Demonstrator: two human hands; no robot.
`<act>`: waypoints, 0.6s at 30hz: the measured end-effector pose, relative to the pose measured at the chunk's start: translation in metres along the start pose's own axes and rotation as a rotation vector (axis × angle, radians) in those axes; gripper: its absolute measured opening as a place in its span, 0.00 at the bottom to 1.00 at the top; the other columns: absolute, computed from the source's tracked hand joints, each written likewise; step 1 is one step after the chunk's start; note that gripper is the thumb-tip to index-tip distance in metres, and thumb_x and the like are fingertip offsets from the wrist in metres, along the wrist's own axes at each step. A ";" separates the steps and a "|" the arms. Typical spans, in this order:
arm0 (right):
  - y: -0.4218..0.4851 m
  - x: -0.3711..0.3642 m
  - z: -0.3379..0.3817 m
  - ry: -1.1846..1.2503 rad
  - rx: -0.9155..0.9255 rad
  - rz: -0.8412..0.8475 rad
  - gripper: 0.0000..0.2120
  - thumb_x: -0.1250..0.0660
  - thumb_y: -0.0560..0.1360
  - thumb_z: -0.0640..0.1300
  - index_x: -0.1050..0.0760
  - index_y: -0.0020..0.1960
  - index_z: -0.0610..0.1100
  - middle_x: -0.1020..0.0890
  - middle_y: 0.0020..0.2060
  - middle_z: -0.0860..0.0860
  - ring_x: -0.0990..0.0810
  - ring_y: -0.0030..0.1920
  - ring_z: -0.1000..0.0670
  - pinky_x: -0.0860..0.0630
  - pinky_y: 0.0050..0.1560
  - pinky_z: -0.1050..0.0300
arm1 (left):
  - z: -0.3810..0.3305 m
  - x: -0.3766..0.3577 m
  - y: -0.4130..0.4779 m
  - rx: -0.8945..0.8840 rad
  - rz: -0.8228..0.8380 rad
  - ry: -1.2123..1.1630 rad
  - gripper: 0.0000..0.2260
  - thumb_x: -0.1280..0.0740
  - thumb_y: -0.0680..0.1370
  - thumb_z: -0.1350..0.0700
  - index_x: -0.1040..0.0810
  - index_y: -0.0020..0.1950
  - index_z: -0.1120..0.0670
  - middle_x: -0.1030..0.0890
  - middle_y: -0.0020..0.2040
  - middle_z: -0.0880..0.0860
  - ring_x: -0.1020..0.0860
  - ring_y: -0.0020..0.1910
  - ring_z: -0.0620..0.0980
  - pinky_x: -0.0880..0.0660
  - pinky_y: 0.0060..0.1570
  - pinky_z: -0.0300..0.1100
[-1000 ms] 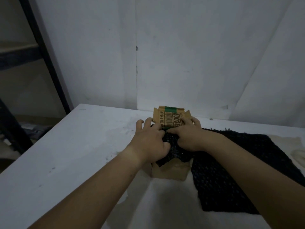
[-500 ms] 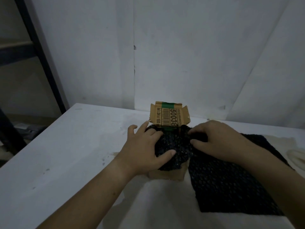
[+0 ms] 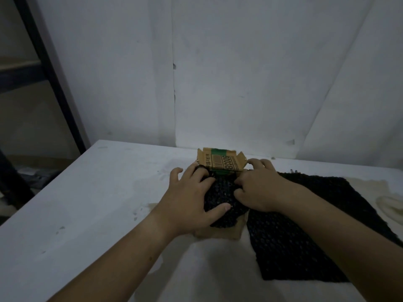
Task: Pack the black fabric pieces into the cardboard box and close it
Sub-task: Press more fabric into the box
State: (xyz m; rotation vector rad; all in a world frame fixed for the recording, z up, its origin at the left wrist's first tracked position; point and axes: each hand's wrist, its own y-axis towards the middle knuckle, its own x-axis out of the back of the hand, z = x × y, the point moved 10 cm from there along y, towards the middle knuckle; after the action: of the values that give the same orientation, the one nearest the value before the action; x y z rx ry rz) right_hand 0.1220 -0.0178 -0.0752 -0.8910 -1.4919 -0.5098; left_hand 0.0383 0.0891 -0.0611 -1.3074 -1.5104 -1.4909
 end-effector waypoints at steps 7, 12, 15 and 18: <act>-0.017 0.029 0.001 0.082 0.075 -0.288 0.23 0.42 0.74 0.57 0.26 0.67 0.58 0.24 0.67 0.52 0.44 0.75 0.44 0.47 0.72 0.46 | -0.002 0.000 -0.002 0.006 -0.021 0.055 0.32 0.48 0.74 0.27 0.24 0.66 0.47 0.30 0.68 0.48 0.40 0.73 0.51 0.45 0.69 0.55; -0.003 0.016 0.002 0.138 0.009 -0.123 0.23 0.47 0.78 0.59 0.28 0.70 0.58 0.29 0.72 0.47 0.48 0.77 0.42 0.53 0.74 0.44 | 0.002 0.000 0.006 0.001 0.035 0.051 0.33 0.47 0.71 0.25 0.23 0.64 0.44 0.27 0.64 0.46 0.38 0.71 0.49 0.47 0.69 0.58; 0.008 0.000 0.001 0.130 -0.041 0.004 0.25 0.52 0.78 0.62 0.32 0.71 0.57 0.36 0.76 0.44 0.53 0.78 0.41 0.59 0.75 0.42 | 0.005 -0.004 0.017 0.003 0.122 0.049 0.33 0.46 0.69 0.23 0.23 0.60 0.43 0.24 0.59 0.45 0.34 0.67 0.49 0.46 0.68 0.59; 0.014 -0.007 0.003 0.141 -0.055 0.036 0.25 0.52 0.78 0.62 0.32 0.68 0.52 0.37 0.76 0.41 0.56 0.78 0.40 0.63 0.75 0.39 | 0.006 -0.010 0.026 0.017 0.196 0.052 0.28 0.45 0.67 0.23 0.28 0.49 0.45 0.23 0.49 0.45 0.29 0.59 0.49 0.44 0.65 0.58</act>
State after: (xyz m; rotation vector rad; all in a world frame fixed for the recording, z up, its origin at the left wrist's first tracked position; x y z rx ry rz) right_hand 0.1306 -0.0080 -0.0848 -0.9045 -1.3369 -0.5779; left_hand 0.0665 0.0889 -0.0631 -1.3540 -1.3188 -1.3739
